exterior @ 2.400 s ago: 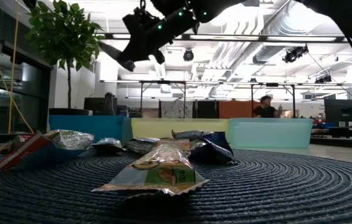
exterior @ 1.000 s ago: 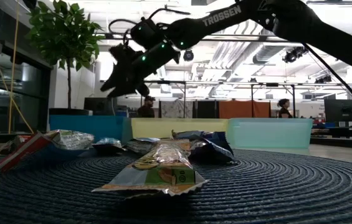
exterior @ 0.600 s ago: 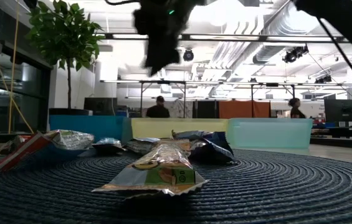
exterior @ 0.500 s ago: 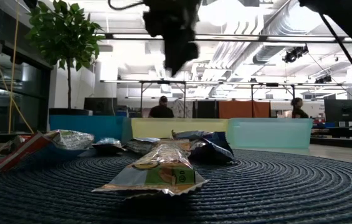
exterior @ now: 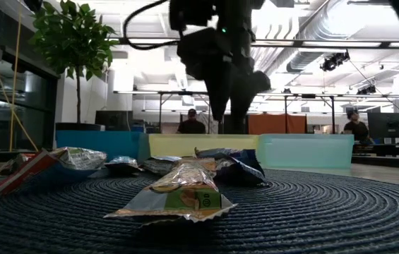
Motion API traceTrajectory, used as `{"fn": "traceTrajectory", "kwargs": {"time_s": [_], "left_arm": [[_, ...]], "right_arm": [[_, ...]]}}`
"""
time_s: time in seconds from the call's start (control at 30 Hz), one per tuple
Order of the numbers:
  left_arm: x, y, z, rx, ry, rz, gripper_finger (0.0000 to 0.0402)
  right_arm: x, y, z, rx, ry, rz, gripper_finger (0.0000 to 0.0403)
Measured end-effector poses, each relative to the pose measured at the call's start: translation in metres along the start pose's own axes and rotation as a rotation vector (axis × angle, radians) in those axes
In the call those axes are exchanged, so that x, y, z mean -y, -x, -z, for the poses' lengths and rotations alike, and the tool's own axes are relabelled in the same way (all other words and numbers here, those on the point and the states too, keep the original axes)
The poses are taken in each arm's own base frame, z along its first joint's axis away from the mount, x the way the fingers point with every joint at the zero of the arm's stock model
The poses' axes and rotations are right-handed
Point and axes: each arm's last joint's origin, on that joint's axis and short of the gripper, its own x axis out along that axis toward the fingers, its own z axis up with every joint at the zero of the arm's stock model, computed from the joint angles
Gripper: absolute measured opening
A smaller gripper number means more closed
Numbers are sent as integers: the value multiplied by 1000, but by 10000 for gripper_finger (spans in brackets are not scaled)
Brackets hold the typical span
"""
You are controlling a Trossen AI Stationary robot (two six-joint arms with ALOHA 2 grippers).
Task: Pick and place Granola Bars by type
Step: Put the blue granola bar into the blue bin
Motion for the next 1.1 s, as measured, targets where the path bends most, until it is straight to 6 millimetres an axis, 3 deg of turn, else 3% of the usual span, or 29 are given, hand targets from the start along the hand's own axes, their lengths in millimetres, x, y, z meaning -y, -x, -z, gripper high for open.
{"fn": "traceTrajectory", "kwargs": {"time_s": [0.27,0.43,0.57,0.77,1.1], "left_arm": [[0,0,0,-4,-2,-2,0],[0,0,0,-3,-3,-7,0],[0,0,0,-3,-2,-8,0],[0,0,0,-3,-1,-9,0],[0,0,0,-3,-1,-11,0]], "right_arm": [[21,-23,19,125,-145,-158,223],[23,-41,22,162,-173,-260,223],[29,-49,26,160,-187,-230,223],[31,-49,23,189,-170,-226,218],[27,-48,20,215,-130,-274,169]]}}
